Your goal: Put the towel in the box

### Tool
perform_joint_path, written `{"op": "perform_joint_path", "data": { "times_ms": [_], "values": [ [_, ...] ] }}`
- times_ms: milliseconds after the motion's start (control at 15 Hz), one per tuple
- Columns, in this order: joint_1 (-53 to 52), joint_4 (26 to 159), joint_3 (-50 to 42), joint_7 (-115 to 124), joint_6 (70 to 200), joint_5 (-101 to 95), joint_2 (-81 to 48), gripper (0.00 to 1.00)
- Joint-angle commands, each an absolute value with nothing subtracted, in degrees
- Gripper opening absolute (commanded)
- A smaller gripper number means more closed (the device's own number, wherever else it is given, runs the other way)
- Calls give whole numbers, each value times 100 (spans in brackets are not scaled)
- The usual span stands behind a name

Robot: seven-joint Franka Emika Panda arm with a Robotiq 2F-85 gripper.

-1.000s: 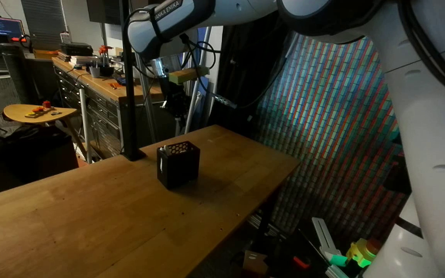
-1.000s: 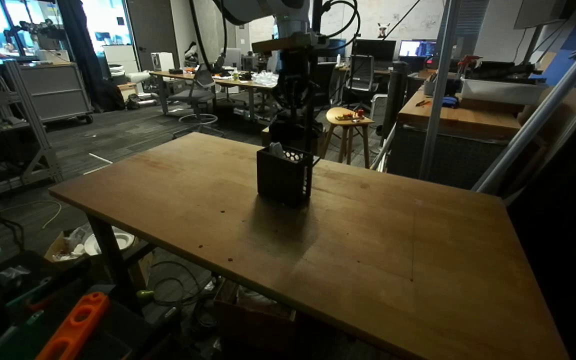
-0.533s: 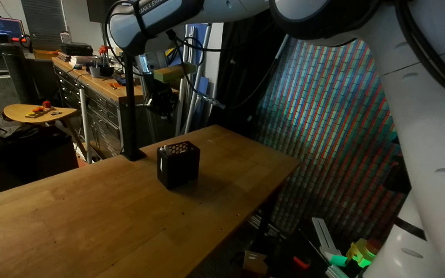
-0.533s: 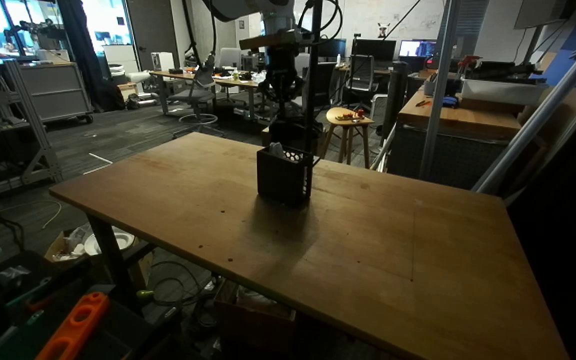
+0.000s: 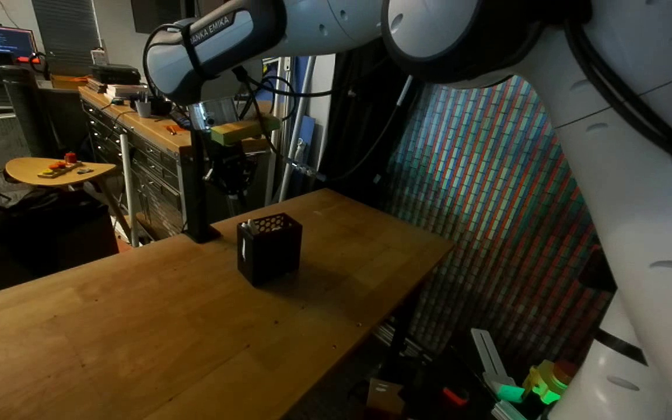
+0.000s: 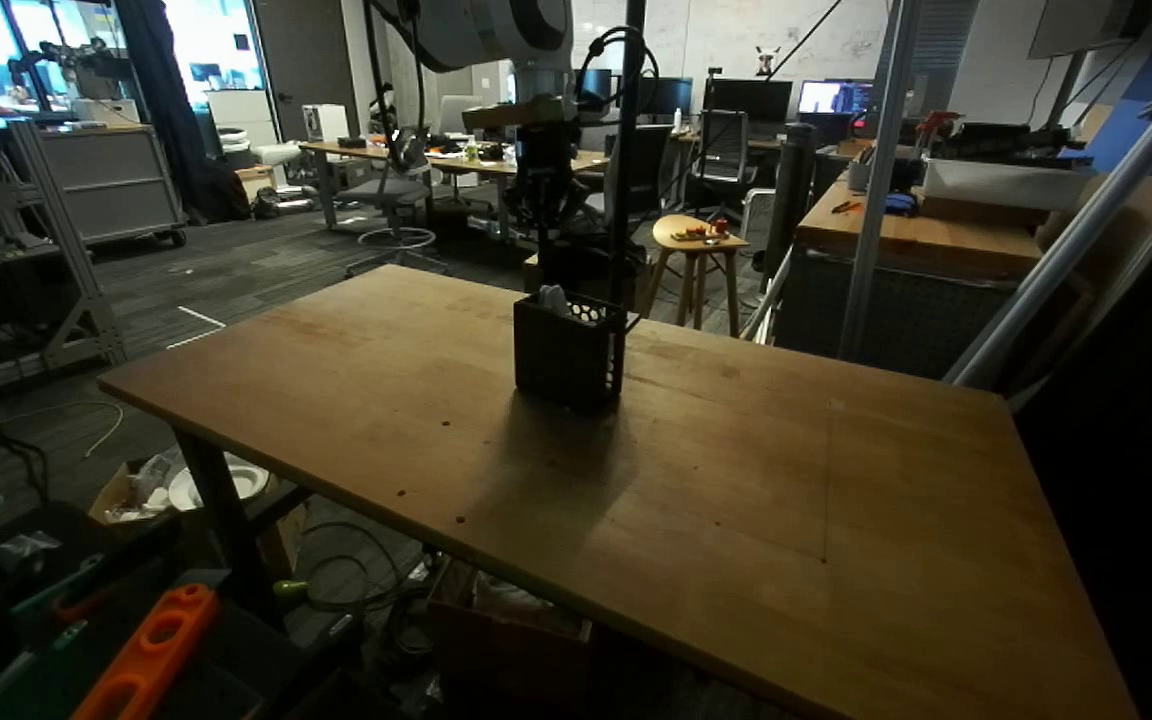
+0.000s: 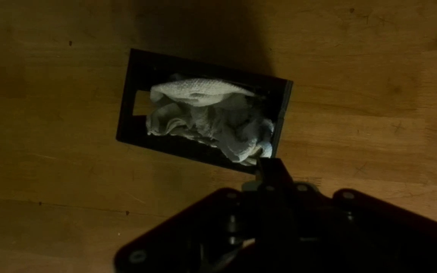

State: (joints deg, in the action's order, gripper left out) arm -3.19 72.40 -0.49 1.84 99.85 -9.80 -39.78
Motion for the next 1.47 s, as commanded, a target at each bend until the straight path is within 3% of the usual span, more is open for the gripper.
{"op": "perform_joint_path", "data": {
  "times_ms": [0, 1400],
  "values": [
    [-322, 7072, -64, 324, 9928, -845, -4105, 0],
    [-191, 7335, -74, 329, 10300, -767, -4300, 0]
  ]
}}
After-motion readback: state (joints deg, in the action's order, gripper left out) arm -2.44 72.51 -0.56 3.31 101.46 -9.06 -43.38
